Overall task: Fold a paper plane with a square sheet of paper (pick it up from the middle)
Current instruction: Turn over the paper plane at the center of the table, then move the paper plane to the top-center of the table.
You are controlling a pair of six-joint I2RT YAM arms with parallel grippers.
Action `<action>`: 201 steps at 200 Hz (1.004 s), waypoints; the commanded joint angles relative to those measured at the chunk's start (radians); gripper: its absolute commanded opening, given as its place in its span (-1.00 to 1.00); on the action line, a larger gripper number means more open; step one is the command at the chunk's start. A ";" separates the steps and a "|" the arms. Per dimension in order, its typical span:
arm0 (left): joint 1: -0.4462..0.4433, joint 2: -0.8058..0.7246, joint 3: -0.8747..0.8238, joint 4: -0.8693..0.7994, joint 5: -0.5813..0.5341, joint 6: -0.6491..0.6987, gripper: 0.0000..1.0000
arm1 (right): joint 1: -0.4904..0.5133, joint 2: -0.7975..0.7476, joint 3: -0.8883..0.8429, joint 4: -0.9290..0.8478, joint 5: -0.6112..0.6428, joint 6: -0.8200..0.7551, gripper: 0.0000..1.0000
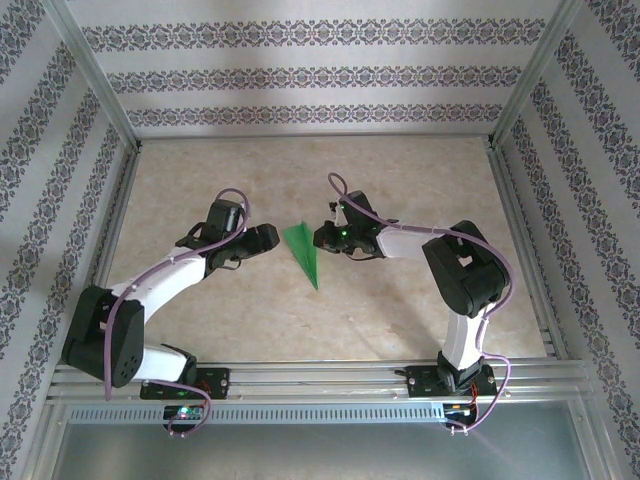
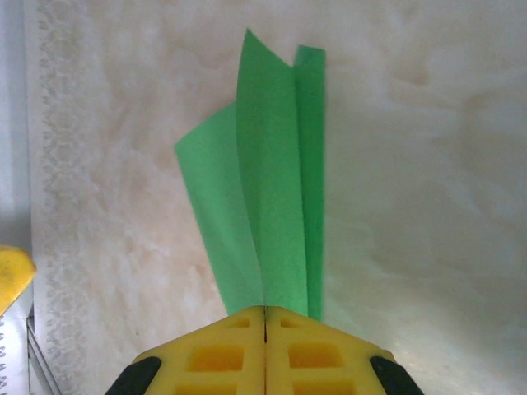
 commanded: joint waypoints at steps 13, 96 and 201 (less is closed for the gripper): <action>-0.012 0.068 0.003 0.086 0.097 -0.042 0.26 | -0.020 0.012 -0.036 0.066 -0.022 -0.008 -0.78; -0.070 0.177 0.053 0.132 0.163 -0.073 -0.07 | -0.052 -0.020 -0.100 0.032 0.051 -0.025 -0.74; -0.151 0.323 0.157 0.104 0.106 -0.077 -0.37 | -0.058 -0.028 -0.109 0.032 0.036 -0.035 -0.74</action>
